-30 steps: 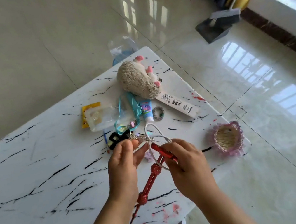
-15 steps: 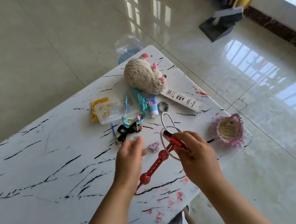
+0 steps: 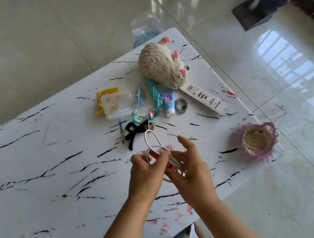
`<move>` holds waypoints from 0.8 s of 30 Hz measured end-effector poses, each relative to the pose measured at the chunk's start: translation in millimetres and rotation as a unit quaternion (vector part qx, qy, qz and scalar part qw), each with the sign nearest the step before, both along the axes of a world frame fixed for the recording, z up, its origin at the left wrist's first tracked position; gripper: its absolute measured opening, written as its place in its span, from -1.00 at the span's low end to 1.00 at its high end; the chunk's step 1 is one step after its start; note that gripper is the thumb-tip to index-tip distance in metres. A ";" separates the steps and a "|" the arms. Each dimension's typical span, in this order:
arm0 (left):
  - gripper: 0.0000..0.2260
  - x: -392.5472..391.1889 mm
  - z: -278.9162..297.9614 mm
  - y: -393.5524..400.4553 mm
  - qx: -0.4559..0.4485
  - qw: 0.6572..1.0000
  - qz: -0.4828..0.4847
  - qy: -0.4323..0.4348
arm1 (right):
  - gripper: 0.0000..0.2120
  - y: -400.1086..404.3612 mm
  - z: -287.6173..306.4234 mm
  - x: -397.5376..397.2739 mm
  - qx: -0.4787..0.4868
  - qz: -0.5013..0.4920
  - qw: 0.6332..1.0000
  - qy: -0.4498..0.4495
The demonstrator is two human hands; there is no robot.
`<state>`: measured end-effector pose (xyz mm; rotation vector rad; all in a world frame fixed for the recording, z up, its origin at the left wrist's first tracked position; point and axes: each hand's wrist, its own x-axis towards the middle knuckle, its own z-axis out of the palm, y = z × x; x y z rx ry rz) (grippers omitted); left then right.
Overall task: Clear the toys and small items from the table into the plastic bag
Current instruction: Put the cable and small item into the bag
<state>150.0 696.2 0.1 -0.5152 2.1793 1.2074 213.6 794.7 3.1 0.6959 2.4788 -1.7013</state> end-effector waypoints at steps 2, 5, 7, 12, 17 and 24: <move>-0.46 -0.8 -10.5 -7.6 -0.025 1.000 0.012 -0.004 | -0.36 -0.3 -8.2 -3.3 -0.011 0.027 1.000 -0.001; -0.45 -6.3 -25.8 -19.8 -0.037 0.998 0.045 -0.020 | -0.45 7.7 -23.2 -8.3 0.023 0.063 0.998 -0.007; -0.41 -11.7 -35.5 -28.1 -0.037 0.997 0.062 -0.025 | -0.51 19.4 -36.5 -11.2 0.059 0.065 0.996 -0.014; -0.38 -23.3 -59.7 -45.2 -0.055 0.995 0.083 -0.034 | -0.60 41.5 -90.5 -33.2 0.140 0.117 0.979 -0.096; -0.34 -22.4 -85.5 -54.6 -0.045 0.996 0.068 -0.038 | -0.54 37.2 -144.5 -61.9 0.196 0.234 0.941 -0.145; -0.47 -4.3 -101.2 -60.7 -0.051 0.994 0.073 -0.063 | -0.69 22.8 -178.4 -68.8 0.287 0.267 0.909 -0.143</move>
